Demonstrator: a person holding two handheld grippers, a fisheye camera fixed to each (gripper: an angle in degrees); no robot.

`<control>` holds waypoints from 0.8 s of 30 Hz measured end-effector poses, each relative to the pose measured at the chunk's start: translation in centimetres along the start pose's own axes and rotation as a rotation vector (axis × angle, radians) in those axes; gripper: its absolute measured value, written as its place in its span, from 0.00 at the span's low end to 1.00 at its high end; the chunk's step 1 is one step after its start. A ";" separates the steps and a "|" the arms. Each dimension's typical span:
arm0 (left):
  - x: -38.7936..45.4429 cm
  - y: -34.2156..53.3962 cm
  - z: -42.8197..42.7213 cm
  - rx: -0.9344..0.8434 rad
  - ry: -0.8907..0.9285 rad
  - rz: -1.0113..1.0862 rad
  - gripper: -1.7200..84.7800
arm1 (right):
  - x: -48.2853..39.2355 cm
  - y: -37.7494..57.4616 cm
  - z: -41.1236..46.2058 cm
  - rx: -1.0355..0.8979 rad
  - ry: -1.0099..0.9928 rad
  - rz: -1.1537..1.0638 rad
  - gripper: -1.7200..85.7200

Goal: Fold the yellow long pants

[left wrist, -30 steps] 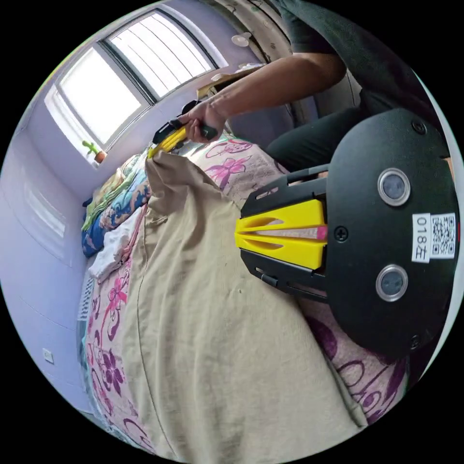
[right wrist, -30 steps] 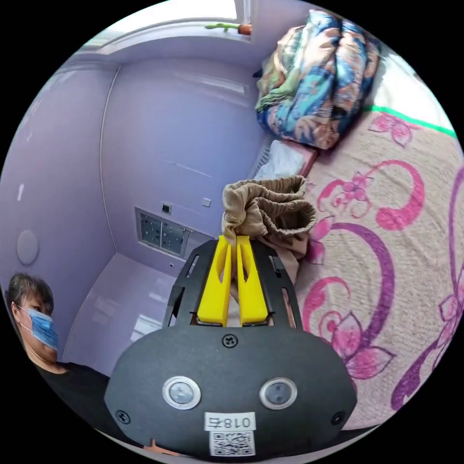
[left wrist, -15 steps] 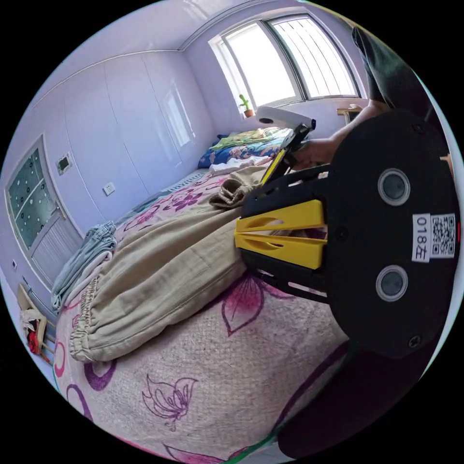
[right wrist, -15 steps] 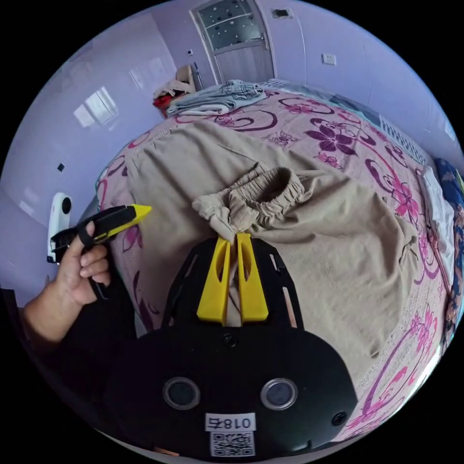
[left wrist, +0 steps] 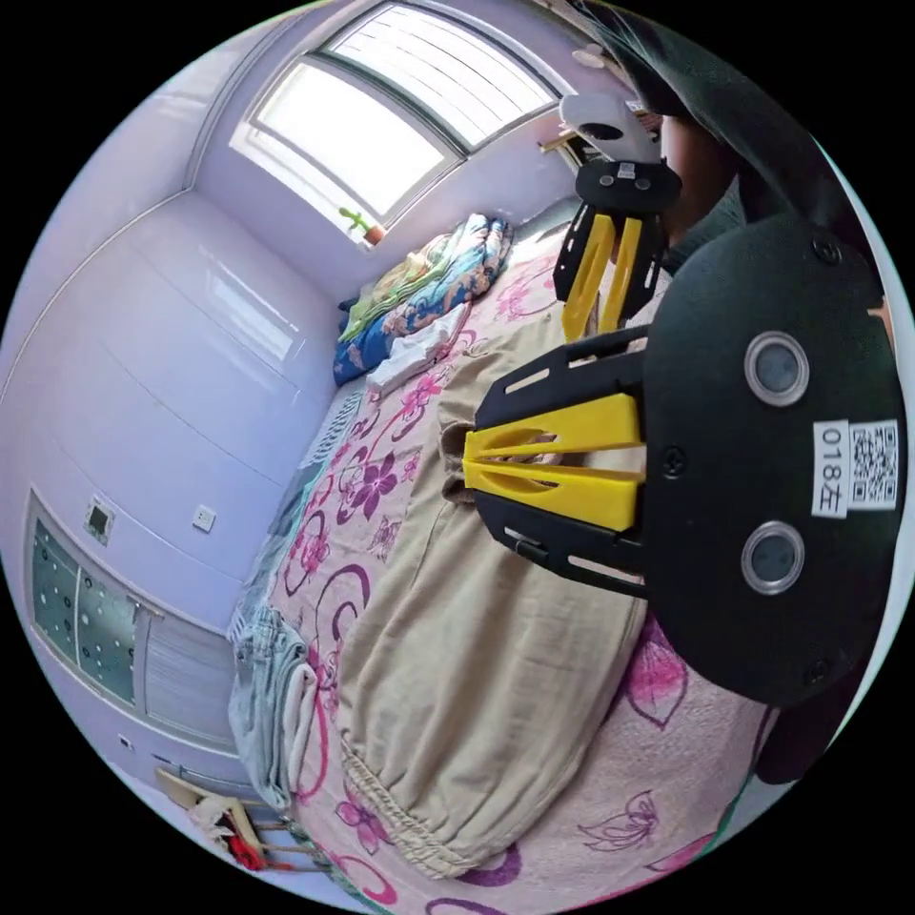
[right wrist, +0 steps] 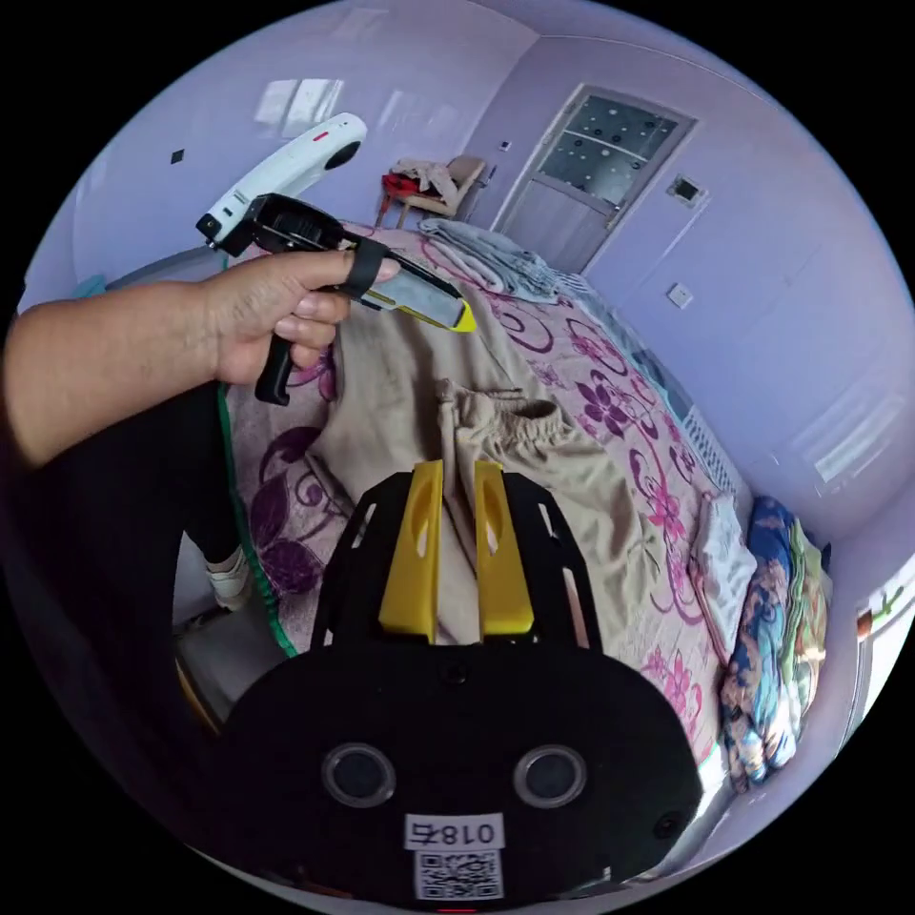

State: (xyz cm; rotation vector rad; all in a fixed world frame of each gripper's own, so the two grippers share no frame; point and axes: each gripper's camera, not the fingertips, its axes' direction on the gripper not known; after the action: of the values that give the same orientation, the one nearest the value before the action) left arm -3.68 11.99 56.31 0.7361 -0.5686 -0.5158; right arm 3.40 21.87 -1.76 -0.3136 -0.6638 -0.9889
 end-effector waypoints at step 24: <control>-2.1 6.5 0.1 -0.135 -0.035 0.029 0.01 | 9.9 8.0 -4.7 -0.017 -0.088 0.428 0.06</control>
State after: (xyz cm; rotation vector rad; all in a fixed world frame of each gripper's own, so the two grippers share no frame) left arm -3.78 17.34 60.60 0.5904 -0.5706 -0.5356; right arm 15.62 17.00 1.41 -0.4941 -0.6343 -0.5741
